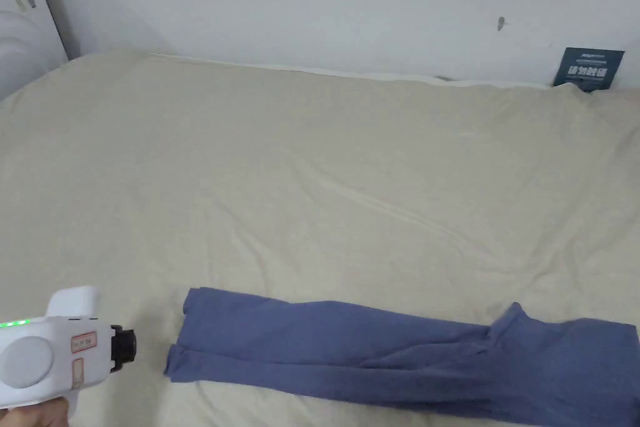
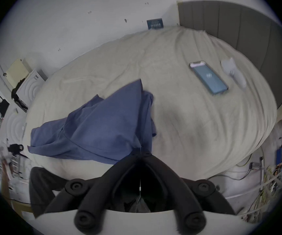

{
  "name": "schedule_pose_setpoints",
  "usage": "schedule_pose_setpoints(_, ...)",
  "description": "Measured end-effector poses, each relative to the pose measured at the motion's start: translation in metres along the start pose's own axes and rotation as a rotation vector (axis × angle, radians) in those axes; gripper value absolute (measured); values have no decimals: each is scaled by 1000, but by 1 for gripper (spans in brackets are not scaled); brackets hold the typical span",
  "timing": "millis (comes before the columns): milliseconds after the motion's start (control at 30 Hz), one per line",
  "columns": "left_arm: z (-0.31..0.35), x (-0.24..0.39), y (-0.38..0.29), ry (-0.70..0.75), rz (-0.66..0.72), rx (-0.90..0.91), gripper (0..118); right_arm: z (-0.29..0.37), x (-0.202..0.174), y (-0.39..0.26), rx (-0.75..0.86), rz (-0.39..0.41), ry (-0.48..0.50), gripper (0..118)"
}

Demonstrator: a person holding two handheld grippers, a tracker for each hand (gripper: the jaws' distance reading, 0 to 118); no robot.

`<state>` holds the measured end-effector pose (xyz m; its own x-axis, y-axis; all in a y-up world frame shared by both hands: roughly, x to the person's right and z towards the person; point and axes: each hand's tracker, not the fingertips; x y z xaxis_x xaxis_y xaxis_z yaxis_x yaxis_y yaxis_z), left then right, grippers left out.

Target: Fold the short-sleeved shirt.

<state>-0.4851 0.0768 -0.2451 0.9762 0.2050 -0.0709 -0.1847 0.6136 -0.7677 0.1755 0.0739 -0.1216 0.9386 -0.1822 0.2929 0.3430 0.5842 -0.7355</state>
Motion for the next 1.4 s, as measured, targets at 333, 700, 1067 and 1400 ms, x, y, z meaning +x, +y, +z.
schedule_pose_setpoints(333,-51,-15,26,-335,50,-142,0,6,-42,16,6,10,100,0)
schedule_pose_setpoints(700,-120,-39,42,-635,114,-348,117,38,-65,22,85,23,94,0)
schedule_pose_setpoints(1067,-156,-14,38,-890,277,-420,108,53,-76,27,126,35,123,0)
schedule_pose_setpoints(1400,-145,-39,32,-658,254,-376,7,53,-75,21,122,24,156,0)
